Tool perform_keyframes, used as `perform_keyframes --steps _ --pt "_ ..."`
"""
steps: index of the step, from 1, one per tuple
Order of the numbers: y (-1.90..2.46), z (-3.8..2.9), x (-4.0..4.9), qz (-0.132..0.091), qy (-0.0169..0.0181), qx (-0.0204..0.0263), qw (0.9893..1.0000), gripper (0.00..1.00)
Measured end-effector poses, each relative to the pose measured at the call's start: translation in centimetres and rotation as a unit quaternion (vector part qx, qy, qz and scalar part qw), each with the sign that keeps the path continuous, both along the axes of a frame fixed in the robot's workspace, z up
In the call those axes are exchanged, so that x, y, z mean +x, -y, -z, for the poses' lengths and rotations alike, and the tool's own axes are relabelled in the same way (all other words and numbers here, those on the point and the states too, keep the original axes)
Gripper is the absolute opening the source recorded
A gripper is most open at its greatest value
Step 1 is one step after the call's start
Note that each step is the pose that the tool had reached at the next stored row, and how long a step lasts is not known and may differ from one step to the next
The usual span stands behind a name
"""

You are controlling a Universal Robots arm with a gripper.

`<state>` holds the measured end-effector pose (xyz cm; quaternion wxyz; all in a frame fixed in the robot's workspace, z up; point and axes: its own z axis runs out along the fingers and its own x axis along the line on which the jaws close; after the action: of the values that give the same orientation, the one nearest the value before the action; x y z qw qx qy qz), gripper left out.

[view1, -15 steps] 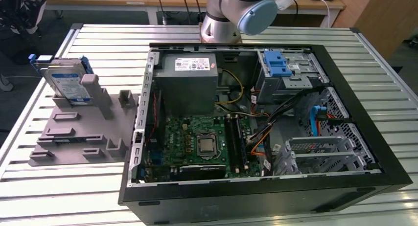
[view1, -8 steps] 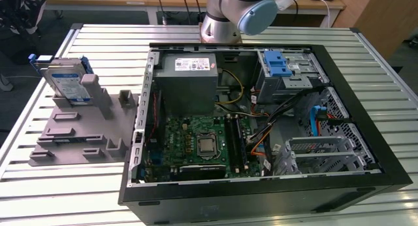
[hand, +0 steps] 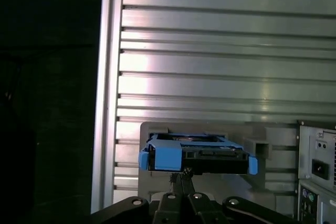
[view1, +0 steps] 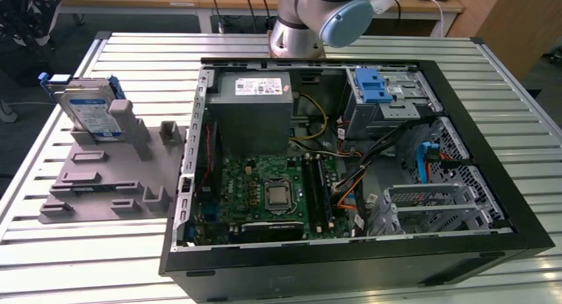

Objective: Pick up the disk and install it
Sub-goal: 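Pick up the disk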

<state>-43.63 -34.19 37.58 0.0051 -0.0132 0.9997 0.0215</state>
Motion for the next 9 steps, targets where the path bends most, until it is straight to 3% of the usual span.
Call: perform_keyframes --steps 9 --pt "0.00 0.01 0.00 -0.020 0.0000 0.0000 0.9998 0.11"
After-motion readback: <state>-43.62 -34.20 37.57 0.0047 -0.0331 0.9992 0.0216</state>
